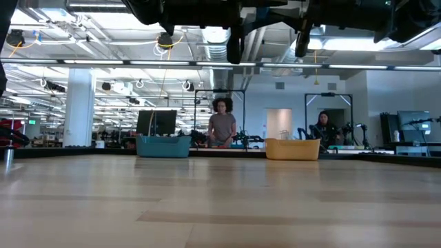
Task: Sort & place blocks by color
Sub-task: Put the blue block into the orange bin
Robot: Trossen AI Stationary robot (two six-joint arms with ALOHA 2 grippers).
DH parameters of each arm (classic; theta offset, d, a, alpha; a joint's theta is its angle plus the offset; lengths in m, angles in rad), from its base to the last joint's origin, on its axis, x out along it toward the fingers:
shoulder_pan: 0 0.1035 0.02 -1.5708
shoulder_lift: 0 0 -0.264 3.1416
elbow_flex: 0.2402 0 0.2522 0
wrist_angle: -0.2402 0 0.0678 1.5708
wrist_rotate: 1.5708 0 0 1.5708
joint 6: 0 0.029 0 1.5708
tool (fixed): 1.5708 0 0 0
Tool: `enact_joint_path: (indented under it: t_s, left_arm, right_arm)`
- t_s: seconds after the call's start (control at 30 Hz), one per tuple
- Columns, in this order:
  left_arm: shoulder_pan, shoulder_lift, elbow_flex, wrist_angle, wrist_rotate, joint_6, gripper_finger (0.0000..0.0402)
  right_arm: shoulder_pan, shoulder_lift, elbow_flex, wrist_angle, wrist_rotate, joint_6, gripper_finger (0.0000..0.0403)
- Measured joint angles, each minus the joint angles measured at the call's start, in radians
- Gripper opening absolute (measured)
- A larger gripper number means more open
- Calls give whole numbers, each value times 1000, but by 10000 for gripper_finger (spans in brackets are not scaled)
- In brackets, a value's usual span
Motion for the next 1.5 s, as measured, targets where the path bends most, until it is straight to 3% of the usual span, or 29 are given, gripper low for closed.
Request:
enact_joint_path:
  t_s: [0.33, 0.77, 0.93, 1.23, 1.5]
  left_arm:
    - [-9, -21, 0, -78, -59, 49, 69]
    - [-11, -205, -1, -427, -185, 236, 69]
    - [-8, -222, -1, -510, -226, 248, 69]
    - [-12, -217, -39, -545, -268, 221, 73]
    - [-29, -237, -40, -646, -336, 218, 70]
  right_arm:
    - [-7, 2, -2, -21, 5, 22, 130]
    - [-22, 2, -2, -19, 3, 13, 136]
    - [-19, 2, -2, -33, 5, 13, 134]
    - [-20, 9, -2, -342, 11, 143, 132]
    - [-24, 9, -2, -488, 31, 160, 132]
